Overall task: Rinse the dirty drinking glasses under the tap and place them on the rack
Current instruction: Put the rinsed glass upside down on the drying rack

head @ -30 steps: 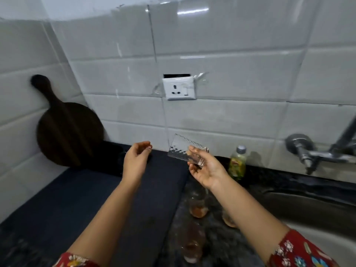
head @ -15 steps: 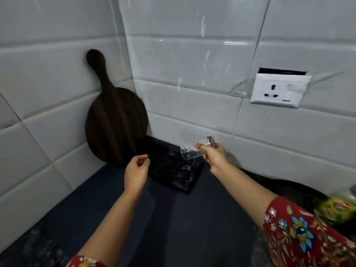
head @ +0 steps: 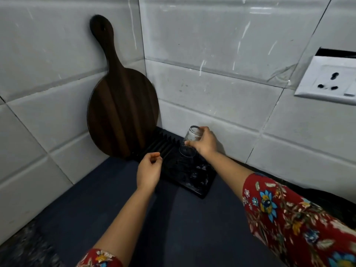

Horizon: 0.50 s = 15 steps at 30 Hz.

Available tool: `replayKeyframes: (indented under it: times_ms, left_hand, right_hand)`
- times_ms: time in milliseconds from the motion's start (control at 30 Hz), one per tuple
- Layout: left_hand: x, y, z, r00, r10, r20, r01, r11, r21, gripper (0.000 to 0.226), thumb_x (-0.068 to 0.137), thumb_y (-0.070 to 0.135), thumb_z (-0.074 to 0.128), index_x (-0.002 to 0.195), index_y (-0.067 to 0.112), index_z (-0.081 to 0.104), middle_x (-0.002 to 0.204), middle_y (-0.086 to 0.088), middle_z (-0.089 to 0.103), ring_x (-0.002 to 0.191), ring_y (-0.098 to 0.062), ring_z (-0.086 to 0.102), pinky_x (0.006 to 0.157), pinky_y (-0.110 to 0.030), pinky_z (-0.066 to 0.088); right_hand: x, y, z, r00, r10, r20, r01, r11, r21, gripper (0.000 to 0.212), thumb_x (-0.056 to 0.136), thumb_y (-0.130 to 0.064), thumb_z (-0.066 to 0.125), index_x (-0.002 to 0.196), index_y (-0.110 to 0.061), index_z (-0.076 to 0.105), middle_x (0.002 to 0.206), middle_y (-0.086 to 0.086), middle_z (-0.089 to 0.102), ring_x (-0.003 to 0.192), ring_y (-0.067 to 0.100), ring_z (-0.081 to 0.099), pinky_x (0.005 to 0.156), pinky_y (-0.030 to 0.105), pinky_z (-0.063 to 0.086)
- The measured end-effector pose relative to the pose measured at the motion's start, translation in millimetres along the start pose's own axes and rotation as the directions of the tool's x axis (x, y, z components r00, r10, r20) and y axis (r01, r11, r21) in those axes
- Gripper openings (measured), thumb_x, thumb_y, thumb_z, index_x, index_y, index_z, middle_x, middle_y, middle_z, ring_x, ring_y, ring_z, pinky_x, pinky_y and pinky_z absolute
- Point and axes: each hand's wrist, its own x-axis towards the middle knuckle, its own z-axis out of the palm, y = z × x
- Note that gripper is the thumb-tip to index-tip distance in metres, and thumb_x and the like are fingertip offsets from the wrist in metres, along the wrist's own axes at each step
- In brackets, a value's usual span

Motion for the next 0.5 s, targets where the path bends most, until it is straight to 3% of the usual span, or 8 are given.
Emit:
replayKeyframes:
  times_ms: [233,367,500]
  left_hand:
    - [2.4,-6.8,5.0,0.999,0.023,-0.046,-0.022,1.0,0.014,0.02,0.096,0.018,0.053,0.114,0.017,0.061,0.104,0.005,0.061,0.08,0.0,0.054,0.065,-0.015,0.04]
    - [1.5,-2.4,10.5,0.998,0.037,-0.041,-0.037,0.999,0.004,0.021,0.095,0.018,0.054,0.115,0.017,0.061,0.107,0.005,0.062,0.094,-0.01,0.058,0.078,-0.023,0.043]
    - [1.4,0.2,12.9,0.998,0.039,-0.042,-0.039,0.999,0.002,0.021,0.095,0.018,0.054,0.115,0.018,0.061,0.109,0.004,0.063,0.097,-0.011,0.059,0.082,-0.025,0.044]
  right_hand:
    - [8.9,2.1,8.5,0.995,-0.08,0.06,0.088,0.985,-0.146,0.078,0.061,-0.03,0.087,0.126,-0.008,0.05,0.12,0.01,0.064,0.113,0.027,0.058,0.094,0.03,0.046]
    - [5.8,4.7,12.2,0.99,-0.128,0.054,0.135,0.976,-0.17,0.077,0.057,-0.032,0.089,0.121,-0.009,0.053,0.115,0.011,0.066,0.113,0.028,0.057,0.095,0.037,0.048]
    - [2.2,4.0,14.5,0.986,-0.158,0.048,0.164,0.962,-0.219,0.072,0.055,-0.034,0.089,0.114,-0.008,0.058,0.111,0.01,0.068,0.106,0.027,0.061,0.093,0.037,0.05]
